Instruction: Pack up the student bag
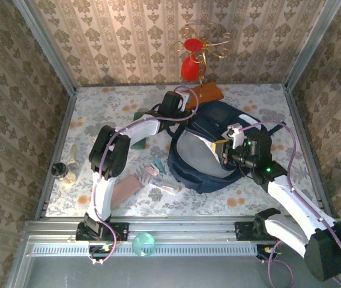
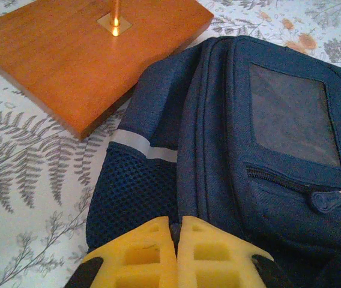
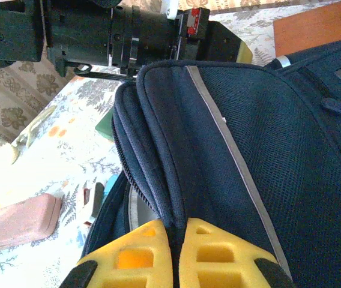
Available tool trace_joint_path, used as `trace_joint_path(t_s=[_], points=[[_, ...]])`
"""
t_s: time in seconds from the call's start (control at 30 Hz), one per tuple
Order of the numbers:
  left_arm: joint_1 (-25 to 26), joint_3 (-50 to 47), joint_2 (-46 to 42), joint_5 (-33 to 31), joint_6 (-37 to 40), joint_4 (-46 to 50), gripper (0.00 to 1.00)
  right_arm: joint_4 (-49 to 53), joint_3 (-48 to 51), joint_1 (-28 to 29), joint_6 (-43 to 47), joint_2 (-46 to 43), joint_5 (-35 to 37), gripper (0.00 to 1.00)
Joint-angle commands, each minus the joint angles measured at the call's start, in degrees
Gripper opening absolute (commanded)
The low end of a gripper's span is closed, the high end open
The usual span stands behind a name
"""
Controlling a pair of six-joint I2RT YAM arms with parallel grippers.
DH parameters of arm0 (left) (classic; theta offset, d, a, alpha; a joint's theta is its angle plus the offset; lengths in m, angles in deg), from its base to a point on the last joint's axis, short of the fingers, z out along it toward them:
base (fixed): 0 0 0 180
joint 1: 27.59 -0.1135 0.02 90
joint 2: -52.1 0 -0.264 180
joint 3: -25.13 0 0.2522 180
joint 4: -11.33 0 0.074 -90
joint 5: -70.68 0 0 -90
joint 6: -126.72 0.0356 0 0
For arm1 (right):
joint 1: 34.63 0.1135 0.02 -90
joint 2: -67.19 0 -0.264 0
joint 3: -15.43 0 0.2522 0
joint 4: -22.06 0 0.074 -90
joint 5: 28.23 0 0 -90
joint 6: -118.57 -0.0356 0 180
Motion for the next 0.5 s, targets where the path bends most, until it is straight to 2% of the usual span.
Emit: trace_joint_path(t_s=[0.0, 0.2, 0.27, 0.33, 0.47], points=[[-3.6, 2.3, 3.4, -8.0, -0.4, -1.5, 0.0, 0.0, -0.4, -0.8, -1.9, -1.6, -3.1, 0.0], [-4.0, 2.3, 2.7, -6.9, -0.2, -2.6, 0.0, -0.5, -2.0, -1.4, -3.6, -0.4, 0.2, 0.0], [-4.7, 1.7, 1.7, -5.6, -0.5, -2.9, 0.09, -0.3, -3.0, -1.4, -4.5, 0.1, 2.7, 0.0], [-5.7, 0.7, 0.6, -4.8, -0.9, -3.0, 0.24, 0.4, -4.5, -1.4, -5.7, 0.8, 5.3, 0.0], [-7.7, -1.9, -1.9, -3.5, -1.5, -3.2, 0.41, 1.5, -7.4, -1.4, -7.7, 2.5, 8.3, 0.0]])
